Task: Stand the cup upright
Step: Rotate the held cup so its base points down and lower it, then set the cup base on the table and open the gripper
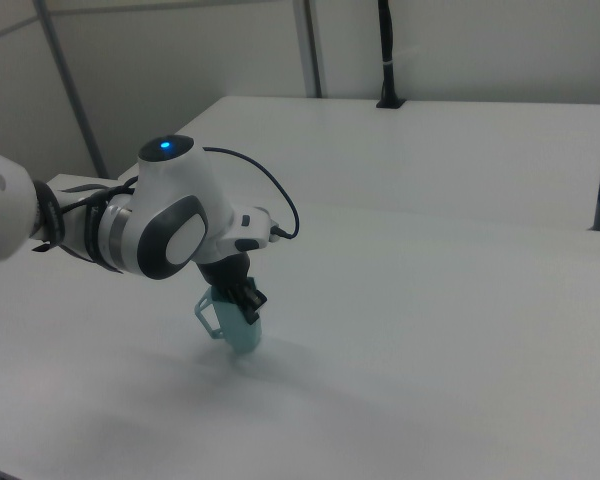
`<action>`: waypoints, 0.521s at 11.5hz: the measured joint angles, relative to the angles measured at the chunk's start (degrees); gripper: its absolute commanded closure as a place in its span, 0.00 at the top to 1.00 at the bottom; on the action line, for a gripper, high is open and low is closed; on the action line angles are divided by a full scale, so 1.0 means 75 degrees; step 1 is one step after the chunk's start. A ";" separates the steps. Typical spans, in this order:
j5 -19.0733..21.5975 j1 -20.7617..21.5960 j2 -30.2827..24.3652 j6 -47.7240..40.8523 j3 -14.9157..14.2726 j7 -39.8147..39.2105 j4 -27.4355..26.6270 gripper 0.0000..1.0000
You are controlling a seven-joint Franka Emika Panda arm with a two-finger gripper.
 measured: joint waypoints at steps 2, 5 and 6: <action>0.0000 0.0010 0.0051 0.0028 0.0000 0.0014 0.0000 0.00; 0.0000 0.0025 0.0051 0.0028 0.0000 0.0014 0.0001 0.02; 0.0000 0.0025 0.0052 0.0024 0.0000 0.0014 0.0001 0.03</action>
